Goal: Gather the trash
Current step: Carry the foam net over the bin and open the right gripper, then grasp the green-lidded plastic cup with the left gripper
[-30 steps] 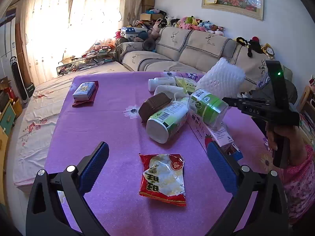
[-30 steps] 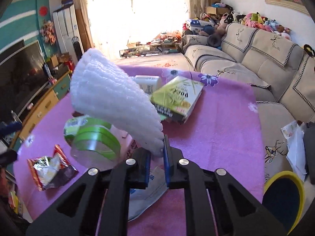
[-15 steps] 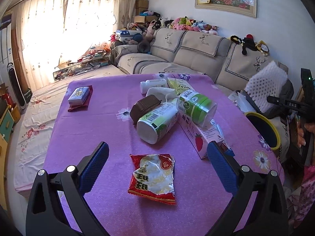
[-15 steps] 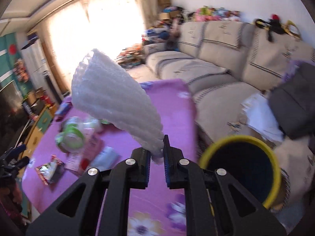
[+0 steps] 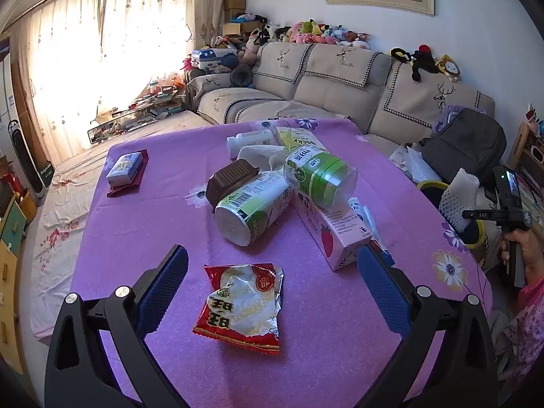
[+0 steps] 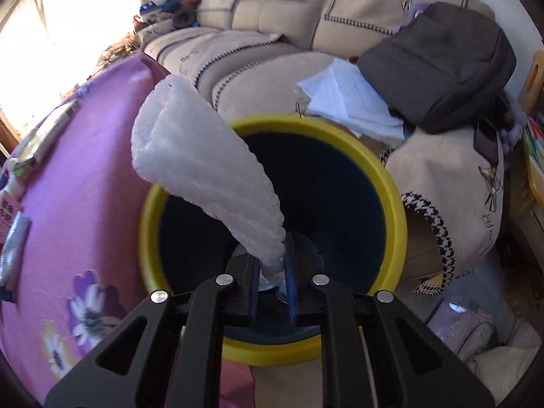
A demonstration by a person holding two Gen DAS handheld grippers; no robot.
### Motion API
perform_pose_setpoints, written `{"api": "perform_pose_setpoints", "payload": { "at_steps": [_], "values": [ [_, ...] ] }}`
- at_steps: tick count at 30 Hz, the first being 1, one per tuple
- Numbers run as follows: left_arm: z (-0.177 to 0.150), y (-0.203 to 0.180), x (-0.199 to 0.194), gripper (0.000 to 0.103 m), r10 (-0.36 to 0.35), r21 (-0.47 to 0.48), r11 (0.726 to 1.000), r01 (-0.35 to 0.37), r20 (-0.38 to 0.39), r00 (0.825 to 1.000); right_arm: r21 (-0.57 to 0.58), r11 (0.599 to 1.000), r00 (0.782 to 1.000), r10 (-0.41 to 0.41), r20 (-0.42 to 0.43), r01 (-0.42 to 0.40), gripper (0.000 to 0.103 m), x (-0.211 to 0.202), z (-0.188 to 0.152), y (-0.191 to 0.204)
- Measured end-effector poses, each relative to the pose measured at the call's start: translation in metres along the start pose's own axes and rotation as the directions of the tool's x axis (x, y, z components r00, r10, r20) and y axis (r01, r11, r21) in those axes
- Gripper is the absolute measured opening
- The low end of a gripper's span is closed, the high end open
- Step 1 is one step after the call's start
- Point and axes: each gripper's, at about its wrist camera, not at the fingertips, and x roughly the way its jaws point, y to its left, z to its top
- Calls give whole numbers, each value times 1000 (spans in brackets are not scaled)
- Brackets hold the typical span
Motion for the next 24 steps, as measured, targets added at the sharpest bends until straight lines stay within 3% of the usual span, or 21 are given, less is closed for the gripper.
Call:
{"api": "perform_pose_setpoints", "payload": {
  "at_steps": [3,5,7,8,16,24],
  "values": [
    [2,-3,2,98,1,6,1000,-1,-4,1000,8,1000,1000,-6,-30,6,16,14,1,-4],
    [3,-5,3,98,-1,12,1000,1,-7,1000,15,1000,999,-8,-43,8,28,20,1,-5],
    [4,-9,5,98,-2,18,1000,2,-10,1000,21,1000,999,-12,-44,13,54,22,-1,-7],
    [5,-10,6,98,-4,21,1000,4,-11,1000,30,1000,999,-9,-36,10,57,20,-1,-8],
    [9,-21,19,98,-6,24,1000,7,-31,999,35,999,998,-18,59,16,62,-16,-12,-5],
    [30,-38,46,98,21,-46,999,-22,-23,1000,9,999,993,48,104,-49,63,-36,-21,9]
  ]
}}
